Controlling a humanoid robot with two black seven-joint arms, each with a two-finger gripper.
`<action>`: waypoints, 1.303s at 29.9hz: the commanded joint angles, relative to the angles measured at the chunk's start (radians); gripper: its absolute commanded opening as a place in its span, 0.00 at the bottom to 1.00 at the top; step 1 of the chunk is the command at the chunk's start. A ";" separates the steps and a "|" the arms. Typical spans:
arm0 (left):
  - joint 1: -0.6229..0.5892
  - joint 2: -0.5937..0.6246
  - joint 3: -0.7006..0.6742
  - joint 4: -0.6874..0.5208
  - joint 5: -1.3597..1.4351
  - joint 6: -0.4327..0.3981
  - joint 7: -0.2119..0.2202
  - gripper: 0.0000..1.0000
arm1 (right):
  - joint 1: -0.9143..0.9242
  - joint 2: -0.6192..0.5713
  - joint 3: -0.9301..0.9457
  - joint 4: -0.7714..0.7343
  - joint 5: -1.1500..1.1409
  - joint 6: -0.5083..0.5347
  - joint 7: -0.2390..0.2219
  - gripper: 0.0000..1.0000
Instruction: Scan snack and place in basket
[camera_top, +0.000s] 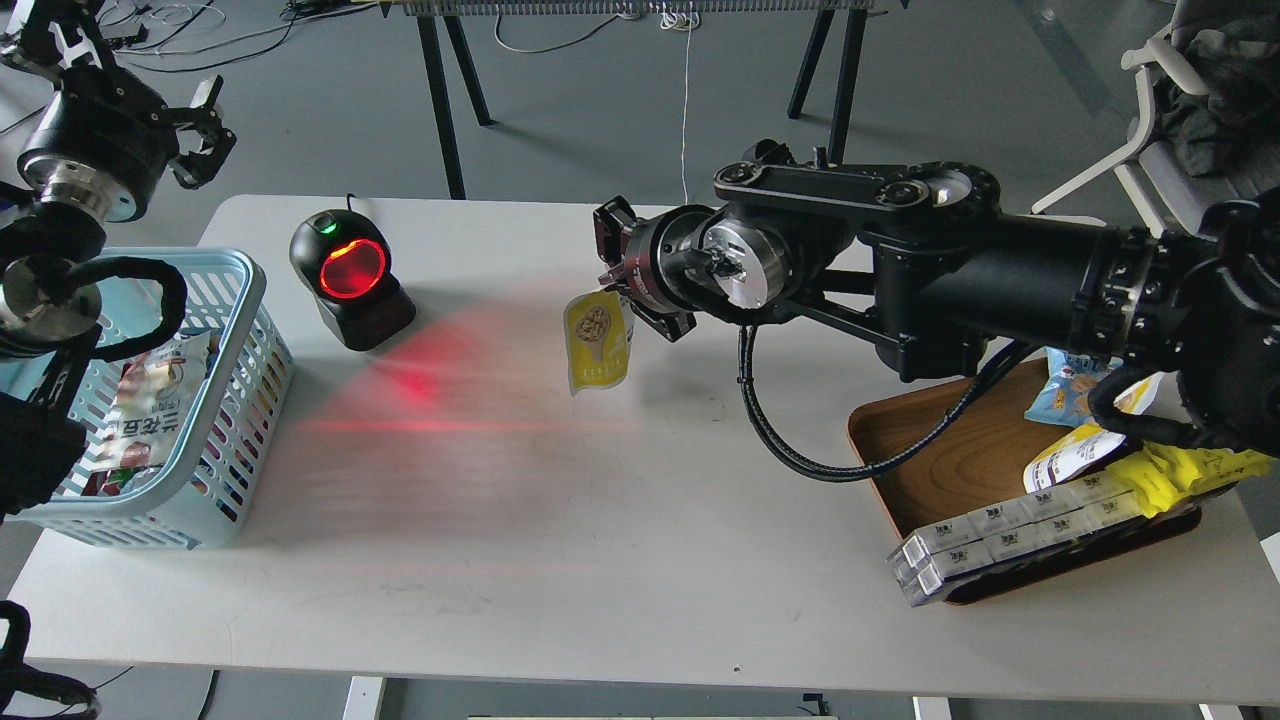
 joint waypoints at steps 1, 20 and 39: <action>-0.001 -0.001 -0.001 0.001 -0.001 -0.004 -0.003 1.00 | -0.010 0.009 0.001 -0.006 -0.001 0.003 0.000 0.09; 0.010 0.053 0.005 0.021 0.002 -0.003 -0.033 1.00 | 0.075 -0.130 0.173 -0.014 -0.004 0.049 0.000 0.96; -0.007 0.481 0.093 -0.197 0.119 -0.001 -0.023 1.00 | -0.104 -0.304 0.625 -0.108 -0.004 0.235 0.000 0.96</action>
